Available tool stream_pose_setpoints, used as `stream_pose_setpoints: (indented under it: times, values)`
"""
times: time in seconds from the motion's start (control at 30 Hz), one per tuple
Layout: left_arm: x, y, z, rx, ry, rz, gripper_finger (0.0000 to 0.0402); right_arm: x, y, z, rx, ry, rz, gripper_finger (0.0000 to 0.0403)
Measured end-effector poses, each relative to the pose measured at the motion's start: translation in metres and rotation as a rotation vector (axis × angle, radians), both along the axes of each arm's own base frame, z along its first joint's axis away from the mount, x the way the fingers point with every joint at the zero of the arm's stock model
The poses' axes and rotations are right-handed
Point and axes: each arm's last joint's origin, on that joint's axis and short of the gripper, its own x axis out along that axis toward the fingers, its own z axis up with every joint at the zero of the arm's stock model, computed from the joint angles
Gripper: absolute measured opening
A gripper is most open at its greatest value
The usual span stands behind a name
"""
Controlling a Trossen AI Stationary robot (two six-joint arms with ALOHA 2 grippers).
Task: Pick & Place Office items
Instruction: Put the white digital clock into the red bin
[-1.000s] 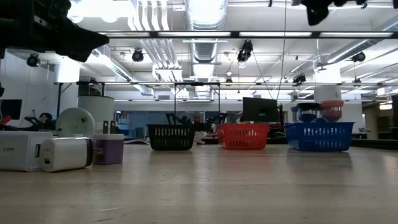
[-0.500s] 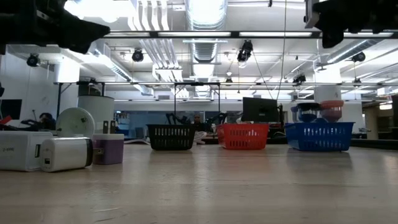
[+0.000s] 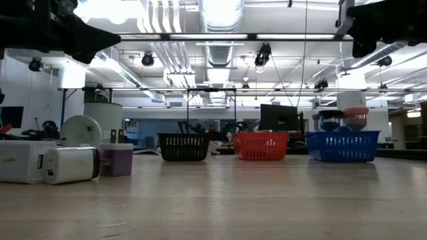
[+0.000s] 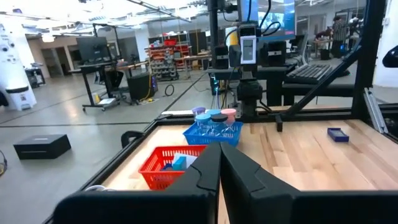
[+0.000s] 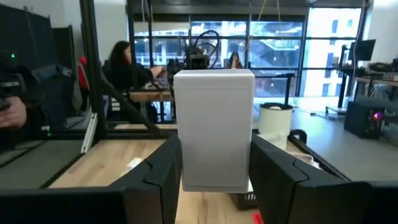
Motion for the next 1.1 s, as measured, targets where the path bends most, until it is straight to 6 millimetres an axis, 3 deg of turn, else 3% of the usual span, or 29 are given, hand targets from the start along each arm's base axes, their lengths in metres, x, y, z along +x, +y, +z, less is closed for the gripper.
stream_pose_setpoints:
  times: [0.3,0.47,1.1]
  values:
    - [0.000,0.000,0.000,0.019,0.004,0.000,0.0012,-0.006,0.000,-0.008,-0.013,-0.055,-0.001,0.0141]
    - [0.000,0.000,0.000,0.051,0.009,0.000,0.0012,-0.002,0.000,-0.020,-0.021,-0.012,-0.020,0.0141]
    - [0.000,0.000,0.002,0.129,0.004,0.002,0.0011,0.000,-0.004,-0.031,0.014,0.021,-0.126,0.0141]
